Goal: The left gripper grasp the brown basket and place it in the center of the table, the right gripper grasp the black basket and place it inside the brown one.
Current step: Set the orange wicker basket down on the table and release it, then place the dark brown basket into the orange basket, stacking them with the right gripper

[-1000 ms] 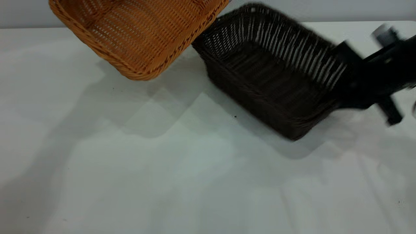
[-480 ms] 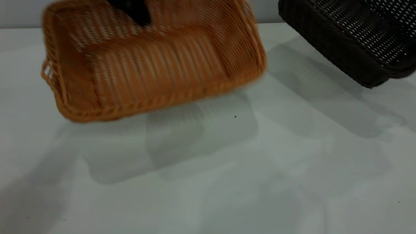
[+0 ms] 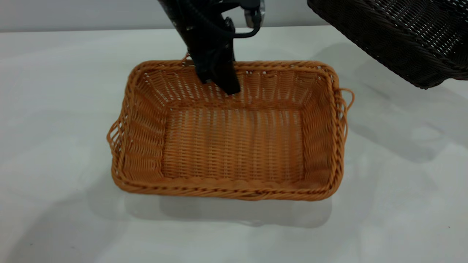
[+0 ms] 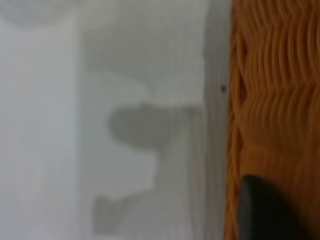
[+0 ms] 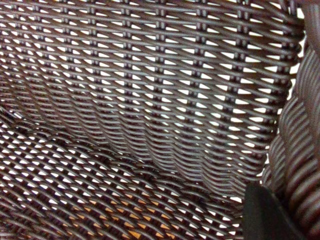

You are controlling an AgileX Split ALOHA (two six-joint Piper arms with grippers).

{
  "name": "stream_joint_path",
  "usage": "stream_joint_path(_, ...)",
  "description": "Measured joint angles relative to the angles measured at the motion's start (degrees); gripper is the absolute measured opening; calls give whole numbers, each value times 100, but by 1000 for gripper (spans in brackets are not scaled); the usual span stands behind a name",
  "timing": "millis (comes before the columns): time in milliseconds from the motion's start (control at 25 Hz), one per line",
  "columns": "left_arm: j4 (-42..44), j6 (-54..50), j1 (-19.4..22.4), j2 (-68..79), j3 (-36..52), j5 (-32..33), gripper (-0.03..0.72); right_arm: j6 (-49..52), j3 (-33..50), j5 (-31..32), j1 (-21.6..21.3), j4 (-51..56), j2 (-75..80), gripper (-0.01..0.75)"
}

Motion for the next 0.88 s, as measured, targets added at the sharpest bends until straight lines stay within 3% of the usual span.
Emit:
stream_joint_path(240,-1,-737,-22,-16,-6,-108,494,164,0,159,0,-521,-366,80)
stream_joint_path(440,576,-2231,226,-459,-6,68,549,509,0,327,176,-771,-751,80)
stream_joint_path(640,1177,-3784,1010,-1218,-6,132,552,1042,-6,354,1141,-1310,-845,80)
stream_joint_path(880,1019,-4342,2008,-1632,-6,57,552,1712,-6,33,2741,-1868,-845,80)
